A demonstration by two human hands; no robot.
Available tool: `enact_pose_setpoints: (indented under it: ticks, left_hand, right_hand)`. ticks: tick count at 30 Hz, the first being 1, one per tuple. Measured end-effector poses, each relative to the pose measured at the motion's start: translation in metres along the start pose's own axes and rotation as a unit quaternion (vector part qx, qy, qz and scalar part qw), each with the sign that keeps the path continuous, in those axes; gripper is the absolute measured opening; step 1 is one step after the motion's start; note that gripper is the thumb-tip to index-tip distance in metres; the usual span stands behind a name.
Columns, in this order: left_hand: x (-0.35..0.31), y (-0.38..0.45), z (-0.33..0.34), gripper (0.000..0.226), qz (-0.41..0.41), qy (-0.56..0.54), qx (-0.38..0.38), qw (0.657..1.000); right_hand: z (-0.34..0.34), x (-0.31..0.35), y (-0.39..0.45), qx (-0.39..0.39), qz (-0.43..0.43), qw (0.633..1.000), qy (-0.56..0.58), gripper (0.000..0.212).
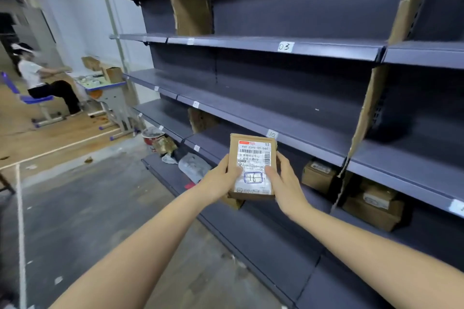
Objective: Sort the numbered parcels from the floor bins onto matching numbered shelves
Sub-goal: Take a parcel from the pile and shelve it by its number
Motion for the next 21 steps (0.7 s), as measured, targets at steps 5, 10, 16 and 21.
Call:
enact_pose_setpoints:
  ticks: [5, 10, 16, 21]
  left_hand:
    - [0.026, 0.047, -0.056, 0.044, -0.013, -0.001, -0.022, 1.0]
    - [0.073, 0.102, -0.107, 0.041, -0.015, -0.018, -0.026, 0.999]
    - [0.141, 0.176, -0.174, 0.04, -0.013, -0.022, 0.025, 0.999]
    - [0.181, 0.237, -0.233, 0.031, -0.01, -0.022, 0.042, 0.999]
  right_hand:
    - [0.063, 0.0, 0.061, 0.027, 0.011, 1.0, -0.004, 0.067]
    - [0.133, -0.011, 0.114, 0.034, 0.025, 0.999, -0.009, 0.056]
    - [0.229, -0.026, 0.166, -0.008, 0.072, 0.997, 0.012, 0.047]
    - [0.295, -0.033, 0.206, -0.051, 0.158, 0.984, 0.057, 0.028]
Point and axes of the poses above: each hand's wrist, its own y-axis towards the middle knuckle, its own z-axis out of the palm, x = y × z, the point moved 7 cm from there along y, towards the middle knuckle, and after that the axes turned 1 degree about -x, right-handed, at the moved point
